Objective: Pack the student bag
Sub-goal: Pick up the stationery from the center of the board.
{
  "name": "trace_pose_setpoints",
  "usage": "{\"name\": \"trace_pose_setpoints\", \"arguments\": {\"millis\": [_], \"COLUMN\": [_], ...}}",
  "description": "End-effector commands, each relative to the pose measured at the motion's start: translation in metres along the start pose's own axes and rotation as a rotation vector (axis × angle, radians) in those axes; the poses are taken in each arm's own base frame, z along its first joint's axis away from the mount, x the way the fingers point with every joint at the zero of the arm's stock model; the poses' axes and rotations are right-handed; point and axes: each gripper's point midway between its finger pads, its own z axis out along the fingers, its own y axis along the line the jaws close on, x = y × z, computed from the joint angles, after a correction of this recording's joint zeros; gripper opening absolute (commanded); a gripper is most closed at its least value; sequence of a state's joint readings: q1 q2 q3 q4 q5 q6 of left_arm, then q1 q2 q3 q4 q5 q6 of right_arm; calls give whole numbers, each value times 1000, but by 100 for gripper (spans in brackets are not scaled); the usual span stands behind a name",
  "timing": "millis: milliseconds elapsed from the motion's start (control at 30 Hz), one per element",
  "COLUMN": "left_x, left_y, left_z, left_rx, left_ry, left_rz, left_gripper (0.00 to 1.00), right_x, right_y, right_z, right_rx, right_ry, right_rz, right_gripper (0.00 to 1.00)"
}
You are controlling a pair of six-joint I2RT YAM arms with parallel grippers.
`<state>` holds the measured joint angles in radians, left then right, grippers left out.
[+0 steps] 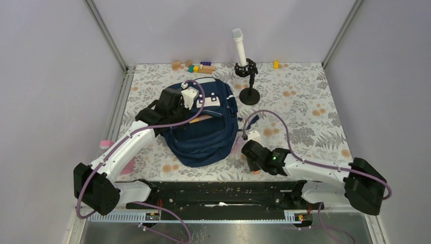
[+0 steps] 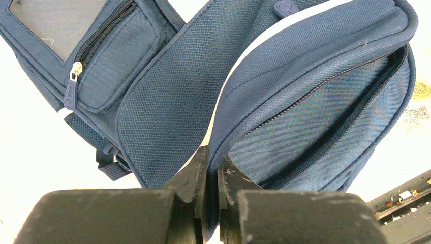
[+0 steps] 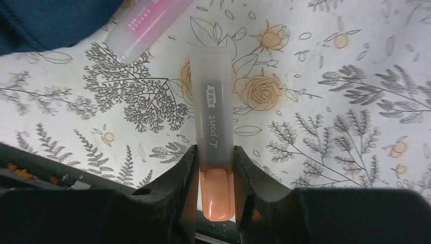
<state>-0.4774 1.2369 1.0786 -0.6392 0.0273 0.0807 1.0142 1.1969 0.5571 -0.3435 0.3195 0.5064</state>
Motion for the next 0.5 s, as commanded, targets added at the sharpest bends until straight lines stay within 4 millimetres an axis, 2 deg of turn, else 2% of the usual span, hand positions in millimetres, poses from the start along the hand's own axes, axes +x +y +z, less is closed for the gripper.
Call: {"name": "trace_pose_setpoints", "arguments": {"millis": [0,167,333,467], "left_x": [-33,-34,-35,-35], "left_y": [4,4,3,2], "left_z": [-22,-22,-25,-24], "left_rx": [-15,-15,-11,-1], "left_ry": [-114,-113,-125,-121], "left_rz": [-22,-24,-25,-24], "left_gripper": [0,0,0,0], "right_x": [-18,-70,-131,-172], "right_y": [-9,15,51,82], "right_z": [-21,-59,-98,-115], "right_rx": [7,-151,-241,-268], "right_ry": [-105,-285,-467,-609], "right_rz": [3,-151,-449,-672], "right_gripper": [0,0,0,0]}}
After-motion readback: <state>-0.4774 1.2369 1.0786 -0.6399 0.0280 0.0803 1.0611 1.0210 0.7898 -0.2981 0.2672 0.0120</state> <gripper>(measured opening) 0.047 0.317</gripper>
